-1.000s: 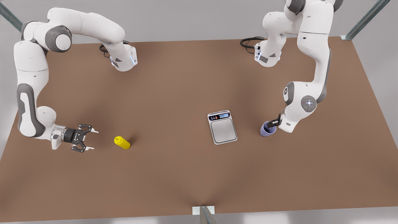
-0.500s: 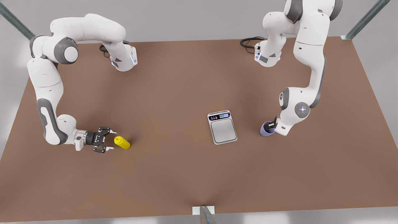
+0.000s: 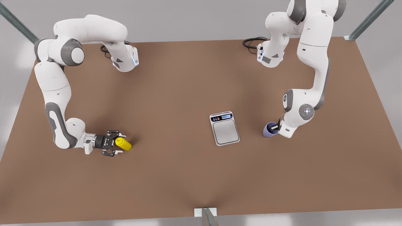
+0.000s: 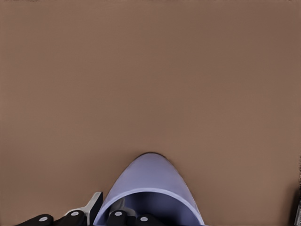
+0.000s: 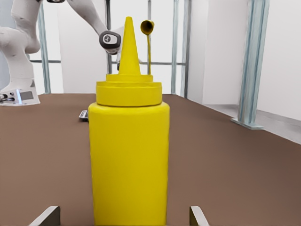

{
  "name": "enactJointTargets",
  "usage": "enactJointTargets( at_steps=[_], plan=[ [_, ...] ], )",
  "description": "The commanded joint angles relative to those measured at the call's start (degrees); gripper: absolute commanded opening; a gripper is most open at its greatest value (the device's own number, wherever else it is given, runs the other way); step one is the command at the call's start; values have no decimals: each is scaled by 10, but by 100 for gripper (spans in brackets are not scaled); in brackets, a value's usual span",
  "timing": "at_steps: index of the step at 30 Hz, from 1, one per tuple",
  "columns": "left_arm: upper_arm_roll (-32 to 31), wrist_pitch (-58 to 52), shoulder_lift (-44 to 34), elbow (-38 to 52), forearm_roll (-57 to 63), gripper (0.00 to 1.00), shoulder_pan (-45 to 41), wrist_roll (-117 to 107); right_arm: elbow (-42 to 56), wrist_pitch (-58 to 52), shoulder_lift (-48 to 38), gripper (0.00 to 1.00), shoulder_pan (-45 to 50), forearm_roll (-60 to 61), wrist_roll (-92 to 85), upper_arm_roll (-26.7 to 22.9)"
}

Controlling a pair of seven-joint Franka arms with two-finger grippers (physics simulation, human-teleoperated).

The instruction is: Move cup to the weight, pick up sauce bottle, pour sauce

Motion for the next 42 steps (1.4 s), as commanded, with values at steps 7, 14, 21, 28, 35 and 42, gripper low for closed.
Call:
enactJointTargets(
  at_steps=[7, 14, 21, 28, 35, 42],
  plan=[
    [-1, 0, -1, 10, 0, 21, 0, -3, 1, 8, 0, 99, 10, 18, 4, 1],
    [-47, -4, -8, 75, -48, 21, -15, -12, 0, 8, -1, 55, 20, 21, 3, 1],
    [-47, -6, 11, 111, -94, 21, -135, -82, 1, 38, -8, 47, 27, 29, 40, 0],
    [-54, -6, 36, 115, -94, 21, -177, -119, 87, 67, -61, 47, 95, -54, 202, -1],
    [-54, -6, 36, 115, -94, 100, -177, -118, 108, 155, -105, 47, 228, -102, 338, -3],
    [-54, -6, 36, 122, -94, 100, -176, -119, 132, 225, -129, 48, 348, -194, 536, -2]
  ],
)
